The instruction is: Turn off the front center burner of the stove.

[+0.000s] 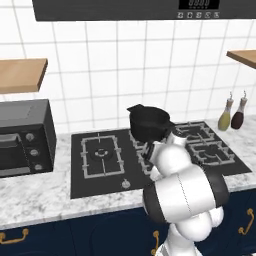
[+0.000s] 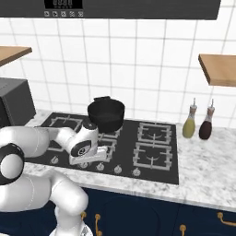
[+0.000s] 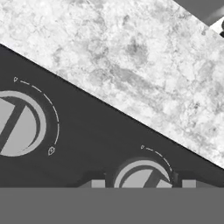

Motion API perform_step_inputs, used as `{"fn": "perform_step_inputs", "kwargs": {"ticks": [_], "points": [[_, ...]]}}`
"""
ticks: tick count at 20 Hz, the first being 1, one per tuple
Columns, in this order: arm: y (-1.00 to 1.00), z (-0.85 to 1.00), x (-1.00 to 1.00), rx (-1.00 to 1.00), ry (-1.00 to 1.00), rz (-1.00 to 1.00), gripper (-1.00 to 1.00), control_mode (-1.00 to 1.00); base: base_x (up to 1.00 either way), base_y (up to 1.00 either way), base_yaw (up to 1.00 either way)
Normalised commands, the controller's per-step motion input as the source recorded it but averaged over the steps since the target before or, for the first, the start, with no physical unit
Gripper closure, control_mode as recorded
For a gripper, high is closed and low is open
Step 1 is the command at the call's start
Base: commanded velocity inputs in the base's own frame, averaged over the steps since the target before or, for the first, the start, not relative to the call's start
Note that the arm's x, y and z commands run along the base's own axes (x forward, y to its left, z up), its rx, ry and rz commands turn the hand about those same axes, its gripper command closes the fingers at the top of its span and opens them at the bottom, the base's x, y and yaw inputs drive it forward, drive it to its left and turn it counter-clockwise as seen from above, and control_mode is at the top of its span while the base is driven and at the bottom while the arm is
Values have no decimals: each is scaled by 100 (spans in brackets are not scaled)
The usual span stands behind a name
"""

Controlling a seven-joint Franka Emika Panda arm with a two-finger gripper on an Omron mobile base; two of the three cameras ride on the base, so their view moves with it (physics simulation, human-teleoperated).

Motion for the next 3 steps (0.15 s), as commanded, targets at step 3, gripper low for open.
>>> {"fn": "perform_step_inputs", "kwargs": {"ticks": [3], "points": [[-19,0,-8,3,6,-31,100,-100,0,0,0]]}}
